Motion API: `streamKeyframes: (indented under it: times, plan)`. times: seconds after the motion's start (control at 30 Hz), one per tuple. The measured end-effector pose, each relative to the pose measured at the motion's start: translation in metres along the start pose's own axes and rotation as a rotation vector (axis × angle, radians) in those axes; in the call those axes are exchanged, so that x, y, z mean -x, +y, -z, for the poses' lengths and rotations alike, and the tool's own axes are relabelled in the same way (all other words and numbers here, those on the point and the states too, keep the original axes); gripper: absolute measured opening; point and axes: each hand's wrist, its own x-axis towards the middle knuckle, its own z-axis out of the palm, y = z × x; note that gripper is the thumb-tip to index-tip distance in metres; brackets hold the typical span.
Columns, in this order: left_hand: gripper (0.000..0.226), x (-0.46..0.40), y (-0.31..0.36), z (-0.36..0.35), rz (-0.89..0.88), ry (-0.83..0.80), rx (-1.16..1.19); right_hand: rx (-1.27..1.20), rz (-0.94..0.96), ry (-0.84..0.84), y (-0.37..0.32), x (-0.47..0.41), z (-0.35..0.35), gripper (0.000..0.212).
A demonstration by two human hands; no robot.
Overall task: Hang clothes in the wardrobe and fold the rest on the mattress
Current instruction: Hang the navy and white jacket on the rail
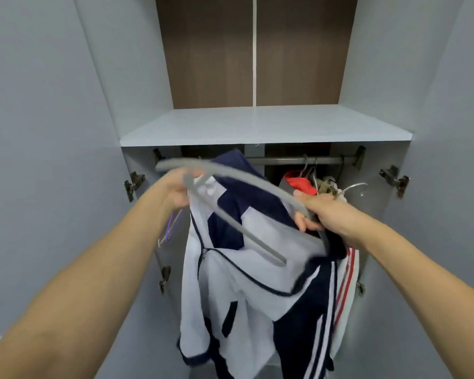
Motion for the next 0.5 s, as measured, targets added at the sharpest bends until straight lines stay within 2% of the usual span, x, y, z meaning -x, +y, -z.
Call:
streamKeyframes:
  times: [0.13, 0.2, 0.33, 0.4, 0.5]
  plan:
    - [0.021, 0.014, 0.030, -0.007, 0.068, 0.036, -0.024, 0.114, 0.088, 0.136, 0.014, -0.003, -0.006, 0.068]
    - [0.019, 0.019, 0.038, -0.004, 0.097, 0.026, -0.090, 0.137, 0.163, 0.145, 0.020, -0.003, -0.008, 0.070]
    - [0.032, 0.021, 0.045, 0.004, 0.034, -0.007, -0.096, 0.216, 0.058, 0.220, 0.029, -0.009, -0.003, 0.074]
    - [0.032, 0.020, 0.045, 0.003, -0.036, 0.079, -0.132, 0.328, 0.001, 0.145, 0.028, -0.013, 0.001, 0.082]
    - [0.029, 0.015, 0.039, -0.005, -0.073, 0.238, -0.204, 0.545, -0.044, 0.079, 0.021, -0.013, -0.003, 0.081]
